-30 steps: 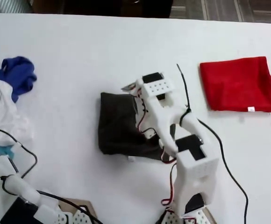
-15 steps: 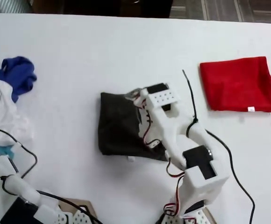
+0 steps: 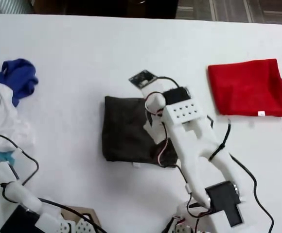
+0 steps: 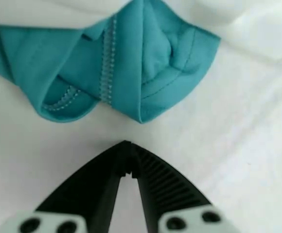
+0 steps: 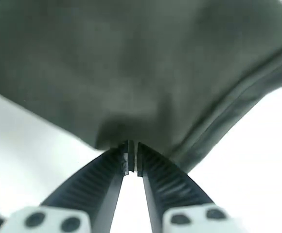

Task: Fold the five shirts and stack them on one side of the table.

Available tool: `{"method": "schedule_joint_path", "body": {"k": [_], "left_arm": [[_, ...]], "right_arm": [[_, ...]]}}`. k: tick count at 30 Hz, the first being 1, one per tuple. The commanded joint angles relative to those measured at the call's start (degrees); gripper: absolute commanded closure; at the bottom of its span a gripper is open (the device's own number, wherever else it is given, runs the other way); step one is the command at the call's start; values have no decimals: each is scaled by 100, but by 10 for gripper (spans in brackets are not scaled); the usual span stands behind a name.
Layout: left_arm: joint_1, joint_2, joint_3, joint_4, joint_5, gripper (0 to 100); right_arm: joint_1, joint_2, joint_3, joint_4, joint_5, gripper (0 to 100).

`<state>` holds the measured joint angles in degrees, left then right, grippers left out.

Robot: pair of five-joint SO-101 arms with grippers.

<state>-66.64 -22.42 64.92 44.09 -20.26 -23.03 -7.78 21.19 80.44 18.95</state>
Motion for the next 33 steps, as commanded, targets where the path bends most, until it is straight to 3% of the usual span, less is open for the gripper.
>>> {"method": "schedule_joint_path", "body": {"k": [1,4,10,16,21,27,33], "left_arm": [[-141,-97,4,-149,35,974],[-141,-97,4,-149,44,974],[-141,-97,4,-149,44,974],[-141,-88,-13,-149,255,974],[-141,-88,-13,-149,264,974],[-141,-88,-13,-149,264,974],[-141,-88,-13,-149,264,974]], "right_arm": [[4,-48,246,-673,9,978],[22,347,352,-655,9,978],[312,567,325,330,26,978],[1253,567,343,1042,1248,978],[1754,567,-132,1077,1424,978],[1103,567,-554,910,905,978],[910,620,-554,-919,-193,977]]}}
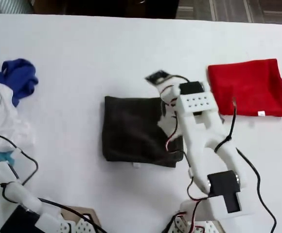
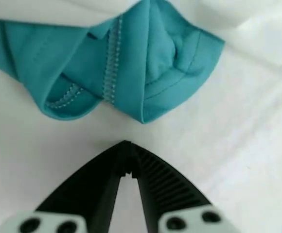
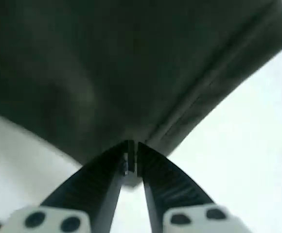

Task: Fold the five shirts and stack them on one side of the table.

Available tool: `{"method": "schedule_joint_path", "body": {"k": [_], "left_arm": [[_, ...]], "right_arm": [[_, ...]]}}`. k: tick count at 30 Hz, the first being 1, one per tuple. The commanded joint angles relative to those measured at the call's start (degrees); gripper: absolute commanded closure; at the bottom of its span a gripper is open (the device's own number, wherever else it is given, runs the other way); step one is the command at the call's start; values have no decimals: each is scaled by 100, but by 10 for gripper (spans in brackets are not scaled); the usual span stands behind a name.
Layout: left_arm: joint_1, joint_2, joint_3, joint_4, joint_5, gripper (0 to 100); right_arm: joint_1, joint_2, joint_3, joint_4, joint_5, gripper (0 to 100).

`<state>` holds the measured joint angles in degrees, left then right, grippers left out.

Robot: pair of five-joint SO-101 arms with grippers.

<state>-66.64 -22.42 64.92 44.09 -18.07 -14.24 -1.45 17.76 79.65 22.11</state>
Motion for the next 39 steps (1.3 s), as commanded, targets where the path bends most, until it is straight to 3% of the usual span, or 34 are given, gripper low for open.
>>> {"method": "schedule_joint_path", "body": {"k": [1,4,7,14,19,31,36,39], "left_arm": [[-141,-88,-13,-149,44,974],[-141,-88,-13,-149,44,974],[-141,-88,-13,-149,44,974],[-141,-88,-13,-149,44,974],[-141,-97,-4,-149,44,974],[-141,-97,-4,-149,44,974],[-141,-97,-4,-149,44,974],[-141,-97,-4,-149,44,974]], "right_arm": [[101,-13,-211,-1051,-695,967],[303,-4,-220,-1358,-1152,849],[488,-4,-220,-1552,-1152,755],[602,48,-598,-1710,-870,807],[514,989,-1292,-1640,-870,807],[549,3020,-3631,-13,-888,816],[558,3152,-3947,110,-879,990],[629,3143,-3947,110,-870,978]]}}
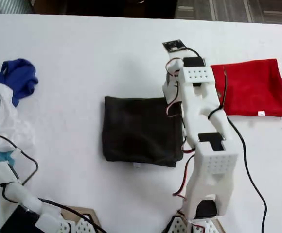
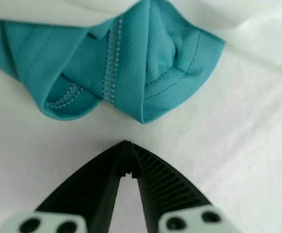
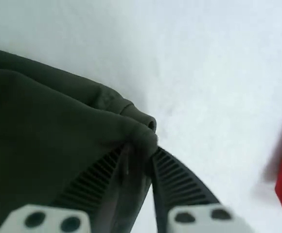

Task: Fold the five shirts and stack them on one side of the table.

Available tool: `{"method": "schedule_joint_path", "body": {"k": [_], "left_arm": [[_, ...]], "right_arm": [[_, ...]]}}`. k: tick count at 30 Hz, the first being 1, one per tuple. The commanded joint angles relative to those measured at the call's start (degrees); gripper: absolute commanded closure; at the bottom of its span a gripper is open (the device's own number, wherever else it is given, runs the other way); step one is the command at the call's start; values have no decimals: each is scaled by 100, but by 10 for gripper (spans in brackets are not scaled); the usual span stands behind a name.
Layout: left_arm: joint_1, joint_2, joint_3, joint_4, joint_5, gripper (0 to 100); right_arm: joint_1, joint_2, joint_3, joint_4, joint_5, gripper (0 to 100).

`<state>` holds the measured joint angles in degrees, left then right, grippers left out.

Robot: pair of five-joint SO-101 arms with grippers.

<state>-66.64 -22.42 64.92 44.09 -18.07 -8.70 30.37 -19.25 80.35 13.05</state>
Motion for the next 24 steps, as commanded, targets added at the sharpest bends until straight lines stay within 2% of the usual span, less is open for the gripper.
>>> {"method": "schedule_joint_path", "body": {"k": [1,5,12,22,24], "left_arm": [[-141,-97,-4,-149,44,974],[-141,-97,-4,-149,44,974],[-141,-97,-4,-149,44,974],[-141,-97,-4,-149,44,974],[-141,-97,-4,-149,44,974]], "right_arm": [[119,-40,-246,31,35,980],[295,-48,-580,40,53,978],[330,4,-1521,119,589,978],[215,840,-1714,-251,598,976],[251,1042,-1916,-242,598,947]]}}
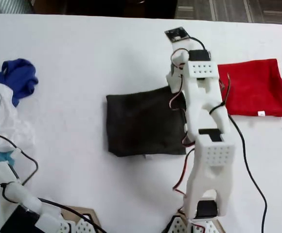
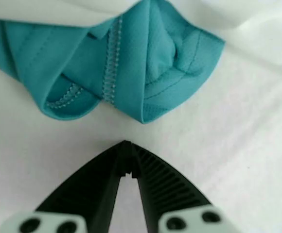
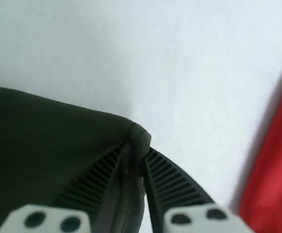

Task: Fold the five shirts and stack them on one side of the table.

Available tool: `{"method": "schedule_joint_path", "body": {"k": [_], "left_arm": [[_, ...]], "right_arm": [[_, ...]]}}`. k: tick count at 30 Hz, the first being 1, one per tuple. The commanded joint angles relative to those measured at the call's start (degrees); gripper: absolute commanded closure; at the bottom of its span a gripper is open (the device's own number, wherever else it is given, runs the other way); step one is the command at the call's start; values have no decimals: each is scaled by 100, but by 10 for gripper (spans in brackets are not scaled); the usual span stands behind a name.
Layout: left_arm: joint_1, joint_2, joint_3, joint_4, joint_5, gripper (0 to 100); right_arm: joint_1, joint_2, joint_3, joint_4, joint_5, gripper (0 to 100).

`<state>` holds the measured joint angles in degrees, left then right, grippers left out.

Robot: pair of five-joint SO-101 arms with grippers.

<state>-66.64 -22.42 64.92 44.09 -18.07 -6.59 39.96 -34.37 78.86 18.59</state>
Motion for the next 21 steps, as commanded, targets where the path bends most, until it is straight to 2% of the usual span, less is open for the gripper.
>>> {"method": "schedule_joint_path", "body": {"k": [1,4,6,9,12,15,18,21], "left_arm": [[-141,-97,-4,-149,44,974],[-141,-97,-4,-149,44,974],[-141,-97,-4,-149,44,974],[-141,-88,-13,-149,44,974],[-141,-79,-13,-149,44,974],[-88,-70,-22,-149,35,974],[281,-62,-268,-18,18,975],[1231,-35,-1314,1160,70,975]], "right_arm": [[48,145,-510,-31,44,916],[66,145,-958,382,35,849],[66,22,-1407,699,18,881],[40,-259,-2066,1314,-9,987],[-110,-444,-2330,2053,0,981],[-198,-576,-2119,2237,0,978],[-330,-945,-1591,2246,9,978],[-567,-1842,-510,2246,44,978]]}}
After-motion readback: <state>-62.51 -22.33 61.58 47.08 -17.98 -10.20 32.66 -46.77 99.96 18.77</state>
